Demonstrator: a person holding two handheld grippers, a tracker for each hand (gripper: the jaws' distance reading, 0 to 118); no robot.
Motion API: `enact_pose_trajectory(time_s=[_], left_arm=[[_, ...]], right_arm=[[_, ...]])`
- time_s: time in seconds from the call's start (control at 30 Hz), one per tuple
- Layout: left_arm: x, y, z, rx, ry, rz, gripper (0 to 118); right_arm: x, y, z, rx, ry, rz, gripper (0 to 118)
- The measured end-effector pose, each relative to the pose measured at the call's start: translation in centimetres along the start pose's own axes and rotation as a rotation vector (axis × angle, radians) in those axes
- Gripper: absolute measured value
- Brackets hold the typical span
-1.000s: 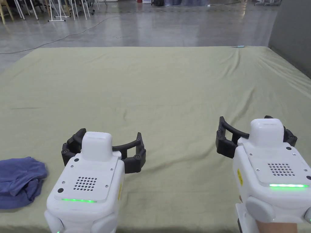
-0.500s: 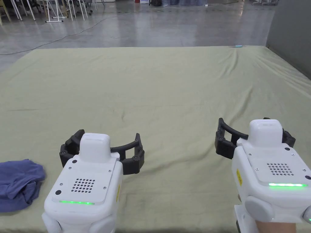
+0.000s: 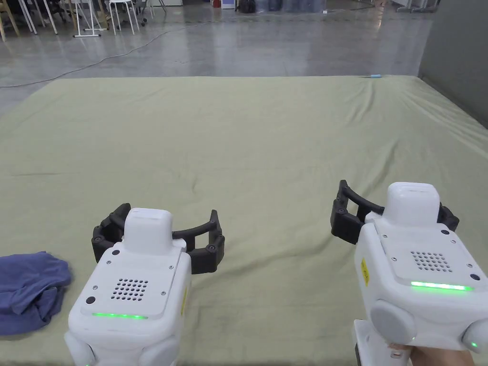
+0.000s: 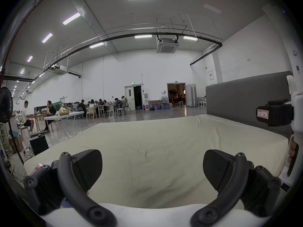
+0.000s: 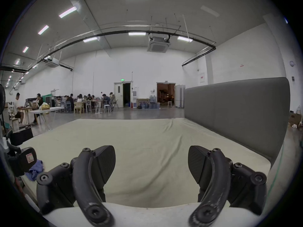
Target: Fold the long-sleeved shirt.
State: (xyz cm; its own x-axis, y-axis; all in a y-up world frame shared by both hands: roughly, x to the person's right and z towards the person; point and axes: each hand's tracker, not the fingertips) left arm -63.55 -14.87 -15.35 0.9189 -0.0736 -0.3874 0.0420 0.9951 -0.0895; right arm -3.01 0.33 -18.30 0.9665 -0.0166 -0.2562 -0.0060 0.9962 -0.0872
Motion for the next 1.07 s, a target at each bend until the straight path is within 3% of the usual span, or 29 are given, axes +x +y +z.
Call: enact_pose_trajectory(time_s=[0.1, 0.43, 0.7, 0.87, 1.07], left_arm=[[0.0, 0.2, -0.1, -0.001, -0.001, -0.005, 118], [0.1, 0.1, 0.0, -0.008, -0.003, -0.006, 118], [0.4, 0.0, -0.1, -0.011, -0.006, -0.010, 118], [0.3, -0.2, 0.0, -0.014, -0.004, -0.007, 118], [0.0, -0.4, 0.4, -0.012, 0.006, 0.001, 118]], right_arm=[[0.1, 0.4, 0.0, -0.015, 0.055, -0.034, 93], [0.6, 0.6, 0.2, -0.032, 0.027, -0.089, 93], [-0.5, 0.2, 0.1, -0.042, -0.046, -0.016, 92], [-0.7, -0.1, 0.2, -0.019, -0.042, -0.001, 93], [-0.3, 0.2, -0.4, -0.096, -0.033, -0.037, 93]])
